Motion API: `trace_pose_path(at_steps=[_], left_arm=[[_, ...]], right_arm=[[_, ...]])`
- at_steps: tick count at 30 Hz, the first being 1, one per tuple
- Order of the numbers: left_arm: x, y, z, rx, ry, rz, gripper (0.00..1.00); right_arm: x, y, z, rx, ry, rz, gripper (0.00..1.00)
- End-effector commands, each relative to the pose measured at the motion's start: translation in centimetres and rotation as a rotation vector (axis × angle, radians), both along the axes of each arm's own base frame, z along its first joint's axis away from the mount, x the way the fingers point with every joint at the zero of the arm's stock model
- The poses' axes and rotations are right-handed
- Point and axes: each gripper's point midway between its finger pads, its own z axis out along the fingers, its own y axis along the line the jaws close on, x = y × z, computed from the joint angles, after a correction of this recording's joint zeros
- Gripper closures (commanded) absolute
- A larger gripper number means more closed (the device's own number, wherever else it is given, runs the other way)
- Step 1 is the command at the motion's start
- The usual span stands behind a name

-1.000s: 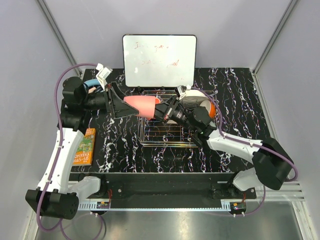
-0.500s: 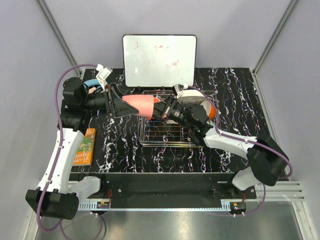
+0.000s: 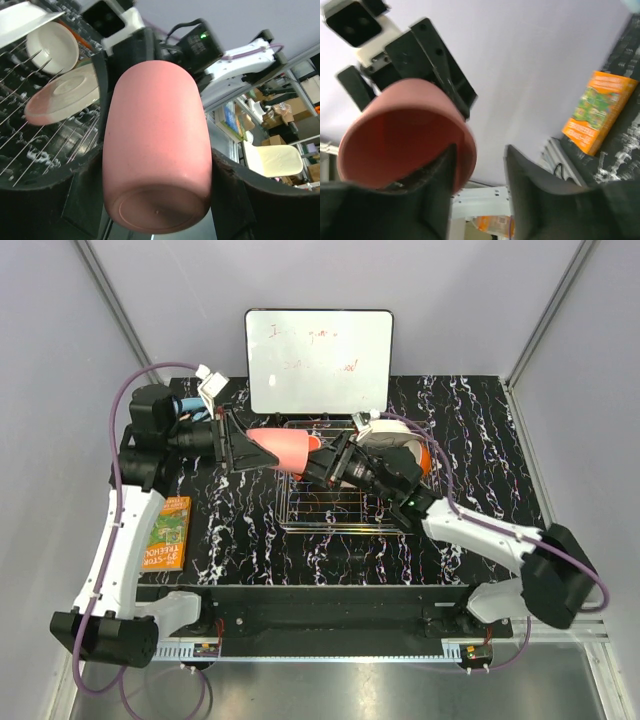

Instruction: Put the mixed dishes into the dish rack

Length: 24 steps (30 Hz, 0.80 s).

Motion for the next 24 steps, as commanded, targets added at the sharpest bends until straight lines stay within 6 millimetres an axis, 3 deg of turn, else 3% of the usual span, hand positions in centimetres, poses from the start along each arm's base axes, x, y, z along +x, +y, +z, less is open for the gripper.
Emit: trace_pose_path(at_steps=[1, 3, 4, 5, 6, 7, 10, 11, 15, 17, 24], left_arm=[[1.1, 1.0, -0.7, 0.15, -0.086, 0.074, 1.0], [2.3, 1.7, -1.4, 0.217, -0.102, 0.148, 1.0], [2.9, 2.0, -2.2, 0.254, -0.093, 0.17, 1.0], [3.2, 2.1, -2.5, 0.279, -0.091, 0.183, 1.0], [4.4, 2.6, -3.5, 0.342, -0.085, 0.243, 1.0], [4.7, 2.7, -4.8, 0.39, -0.06, 0.242, 1.0], [5.7, 2.1, -8.1, 0.547, -0.071, 0.247, 1.0], [5.3, 1.0, -9.0, 0.581, -0.08, 0.212, 1.0], [7.3, -0.5, -12.2, 0.718, -0.085, 0.2, 1.0], [8.3, -1.1, -12.6, 0.772, -0.123, 0.208, 1.0], [10.8, -2.3, -16.8, 0.923, -0.146, 0.201, 1.0]], right_arm=[[-0.7, -3.0, 1.6, -0.199, -0.127, -0.11, 0.35], [-0.6, -5.4, 0.1, -0.349, -0.115, -0.197, 0.19], [-0.2, -6.6, -0.5, -0.416, -0.1, -0.247, 0.16], [-0.2, -9.2, -1.8, -0.549, -0.065, -0.32, 0.11], [-0.1, -10.8, -1.9, -0.59, -0.064, -0.379, 0.08], [-0.2, -12.0, -1.5, -0.602, -0.072, -0.421, 0.06], [-1.5, -17.7, 1.9, -0.557, -0.147, -0.602, 0.02], [-1.8, -18.5, 2.4, -0.565, -0.172, -0.623, 0.01], [-2.8, -20.5, 3.7, -0.563, -0.215, -0.66, 0.08], [-3.1, -21.0, 3.5, -0.568, -0.216, -0.664, 0.09], [-4.1, -22.2, 2.8, -0.554, -0.206, -0.675, 0.11]])
